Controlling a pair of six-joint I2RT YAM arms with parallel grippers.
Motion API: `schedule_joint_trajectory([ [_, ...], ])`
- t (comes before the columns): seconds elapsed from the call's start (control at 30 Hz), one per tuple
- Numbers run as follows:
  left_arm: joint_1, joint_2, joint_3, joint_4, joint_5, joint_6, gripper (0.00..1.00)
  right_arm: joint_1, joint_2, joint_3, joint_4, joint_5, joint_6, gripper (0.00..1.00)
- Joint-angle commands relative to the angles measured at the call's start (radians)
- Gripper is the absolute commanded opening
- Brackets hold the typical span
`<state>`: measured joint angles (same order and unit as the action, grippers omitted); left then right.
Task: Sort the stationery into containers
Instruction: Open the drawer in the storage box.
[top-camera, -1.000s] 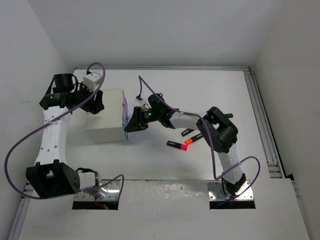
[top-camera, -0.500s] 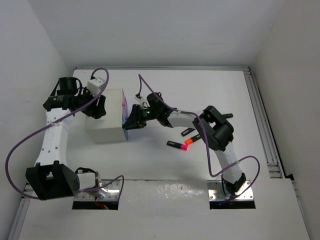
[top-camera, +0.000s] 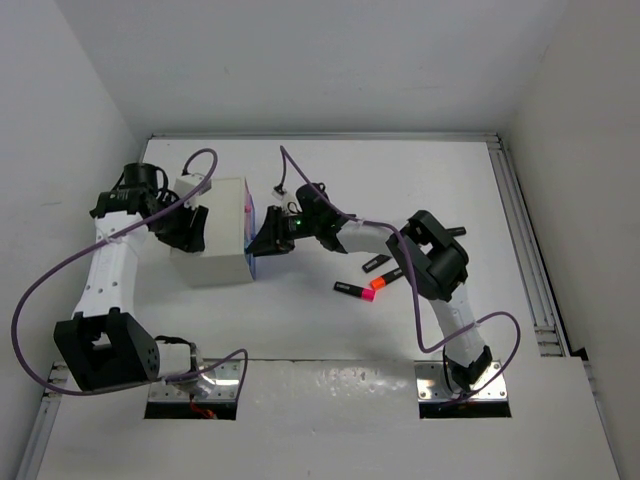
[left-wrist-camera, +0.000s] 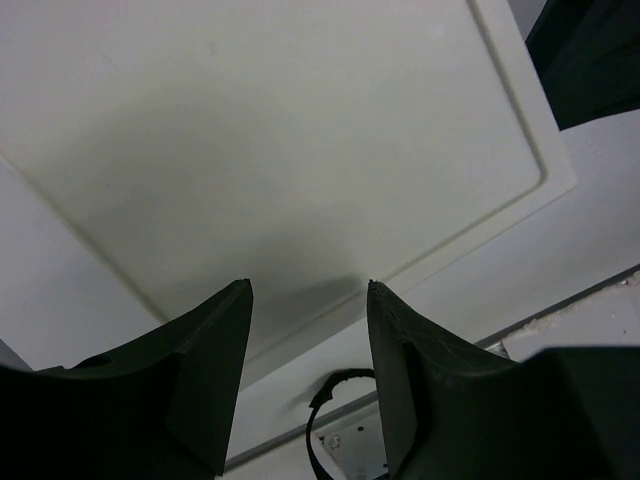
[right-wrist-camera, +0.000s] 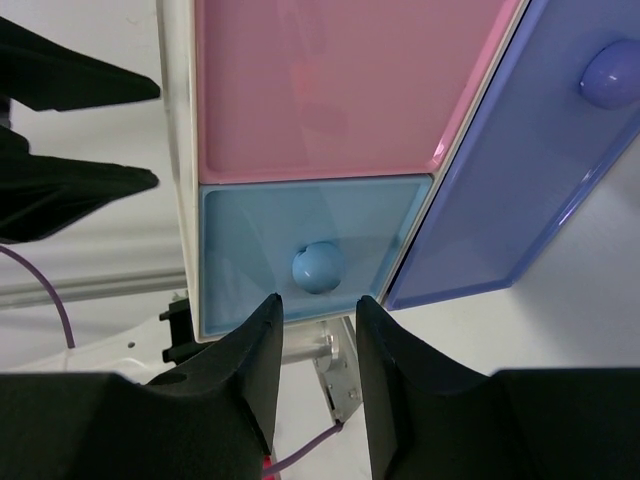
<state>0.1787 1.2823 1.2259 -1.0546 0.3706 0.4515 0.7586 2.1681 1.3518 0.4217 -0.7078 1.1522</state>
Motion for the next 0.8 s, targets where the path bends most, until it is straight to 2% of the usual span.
schedule_joint_trajectory([
  [0.0,0.015,0.012,-0.011,-0.033,-0.041,0.004,0.55,-0.008,-0.004,0.038,0.032,0.011,-0.002,0.35],
  [0.17,0.021,0.04,-0.008,-0.036,-0.157,-0.01,0.55,-0.015,-0.004,0.038,0.023,0.011,-0.006,0.35],
  [0.33,0.028,0.058,0.01,-0.018,-0.249,-0.019,0.62,-0.016,0.006,0.047,0.031,0.016,-0.003,0.35],
  [0.77,0.031,0.078,0.014,-0.021,-0.246,-0.017,0.64,-0.016,0.027,0.066,0.052,0.021,0.024,0.34],
])
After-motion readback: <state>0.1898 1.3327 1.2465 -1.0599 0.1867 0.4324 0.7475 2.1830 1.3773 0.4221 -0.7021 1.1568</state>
